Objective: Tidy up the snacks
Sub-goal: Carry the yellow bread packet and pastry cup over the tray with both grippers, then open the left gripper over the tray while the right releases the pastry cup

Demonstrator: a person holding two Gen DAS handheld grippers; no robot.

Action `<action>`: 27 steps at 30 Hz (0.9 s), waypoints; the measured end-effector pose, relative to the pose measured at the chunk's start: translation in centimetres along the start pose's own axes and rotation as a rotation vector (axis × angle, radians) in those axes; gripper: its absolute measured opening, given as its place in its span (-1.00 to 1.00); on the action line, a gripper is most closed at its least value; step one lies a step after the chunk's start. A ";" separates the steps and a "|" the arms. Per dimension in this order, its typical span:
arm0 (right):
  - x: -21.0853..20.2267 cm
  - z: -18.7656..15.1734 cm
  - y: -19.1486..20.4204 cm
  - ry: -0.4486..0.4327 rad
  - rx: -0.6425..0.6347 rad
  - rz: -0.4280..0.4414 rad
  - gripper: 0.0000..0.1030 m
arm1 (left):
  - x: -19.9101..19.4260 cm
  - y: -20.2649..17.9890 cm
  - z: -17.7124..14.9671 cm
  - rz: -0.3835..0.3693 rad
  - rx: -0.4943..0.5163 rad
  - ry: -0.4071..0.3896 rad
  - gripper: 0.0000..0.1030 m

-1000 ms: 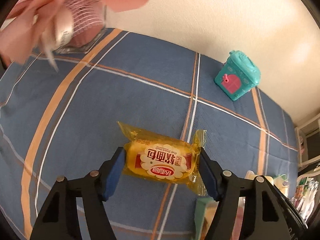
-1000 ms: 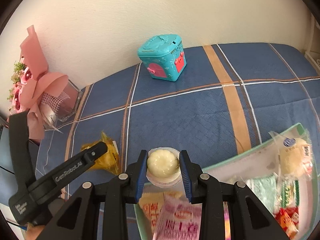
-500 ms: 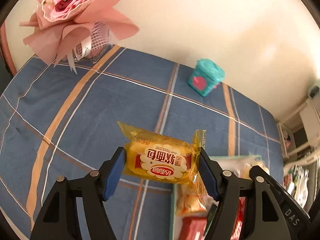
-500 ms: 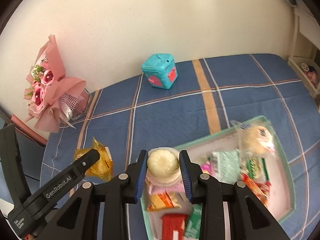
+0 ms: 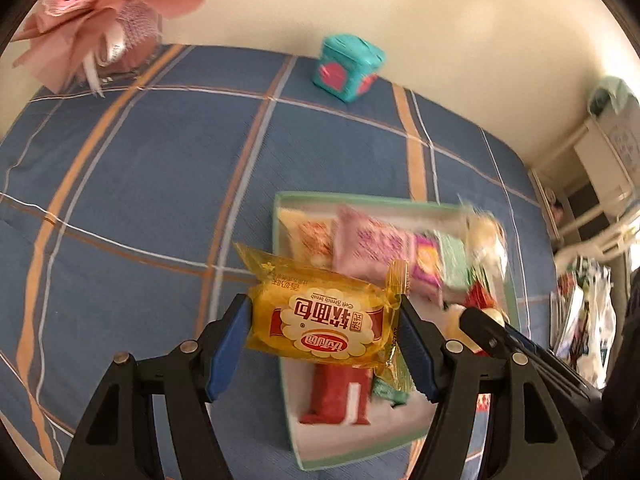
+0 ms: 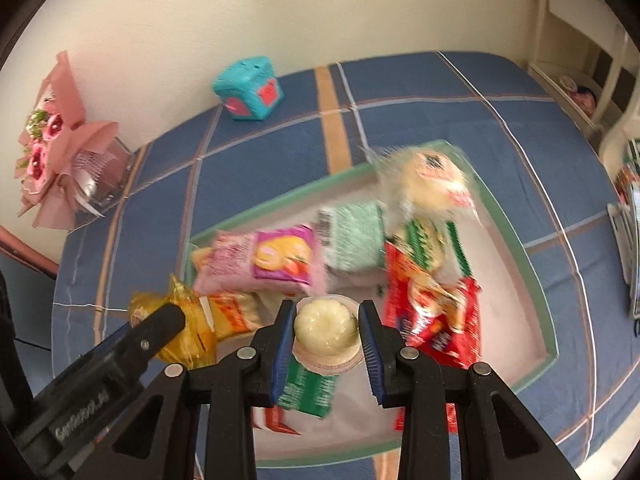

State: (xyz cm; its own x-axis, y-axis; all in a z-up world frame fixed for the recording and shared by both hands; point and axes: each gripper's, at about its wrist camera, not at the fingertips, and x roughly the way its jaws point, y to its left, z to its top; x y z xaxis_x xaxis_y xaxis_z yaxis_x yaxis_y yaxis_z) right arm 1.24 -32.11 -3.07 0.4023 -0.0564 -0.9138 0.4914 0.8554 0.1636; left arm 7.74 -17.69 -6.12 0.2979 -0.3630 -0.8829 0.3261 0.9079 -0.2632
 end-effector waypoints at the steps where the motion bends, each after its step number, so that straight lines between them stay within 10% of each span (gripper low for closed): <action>1: 0.1 -0.1 -0.5 0.005 0.010 -0.003 -0.34 | 0.2 -0.6 -0.3 -0.002 0.012 0.006 0.39; 20: -0.3 -1.7 -2.0 0.010 0.062 -0.002 -0.29 | 0.4 0.1 -2.7 -0.101 -0.027 0.077 0.49; 27: -2.3 -3.3 -1.3 -0.025 0.033 -0.007 -0.29 | -2.1 1.5 -3.7 0.015 -0.010 0.007 0.68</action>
State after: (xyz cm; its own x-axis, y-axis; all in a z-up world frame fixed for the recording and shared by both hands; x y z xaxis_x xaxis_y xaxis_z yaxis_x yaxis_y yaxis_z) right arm -2.88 -31.36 -2.42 0.4179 -0.0754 -0.9054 0.5194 0.8374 0.1700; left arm 4.31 -14.77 -6.10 0.2968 -0.3477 -0.8894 0.3128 0.9154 -0.2535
